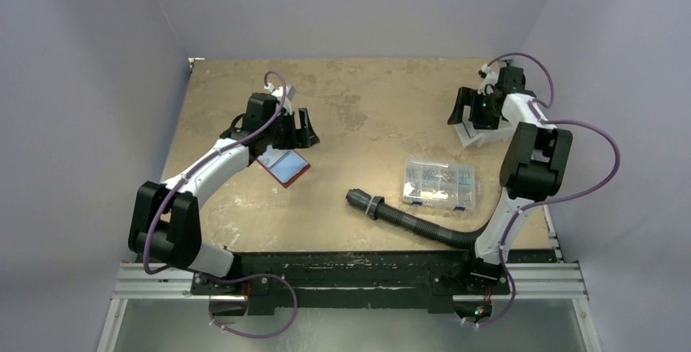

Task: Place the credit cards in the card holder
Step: Pick up the credit card from the storage box.

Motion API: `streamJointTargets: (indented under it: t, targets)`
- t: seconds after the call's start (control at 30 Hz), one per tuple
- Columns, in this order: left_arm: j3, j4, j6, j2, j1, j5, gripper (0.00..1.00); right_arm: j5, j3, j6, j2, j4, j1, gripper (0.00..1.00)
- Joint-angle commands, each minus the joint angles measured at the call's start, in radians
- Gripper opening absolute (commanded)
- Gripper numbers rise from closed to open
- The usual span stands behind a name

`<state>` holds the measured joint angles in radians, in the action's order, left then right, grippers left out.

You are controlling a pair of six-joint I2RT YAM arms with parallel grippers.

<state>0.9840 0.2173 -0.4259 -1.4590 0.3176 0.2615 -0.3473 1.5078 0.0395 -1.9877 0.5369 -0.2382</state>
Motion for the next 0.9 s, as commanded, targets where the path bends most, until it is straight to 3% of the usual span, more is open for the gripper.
streamJointTargets:
  t: [0.0, 0.33, 0.5, 0.87]
  targets:
    - [0.024, -0.027, 0.015, -0.007, 0.006, -0.01, 0.74, -0.073, -0.004, 0.018, 0.004, -0.028, -0.004, 0.97]
    - [0.021, -0.036, 0.007, -0.017, 0.006, 0.009, 0.74, -0.095, -0.035, 0.004, 0.049, -0.047, -0.004, 0.87]
    - [0.018, -0.041, 0.003, -0.018, 0.007, 0.018, 0.73, -0.105, -0.043, 0.001, 0.068, -0.048, -0.003, 0.74]
    - [0.016, -0.044, 0.002, -0.023, 0.008, 0.024, 0.73, -0.123, -0.049, -0.007, 0.087, -0.049, -0.004, 0.68]
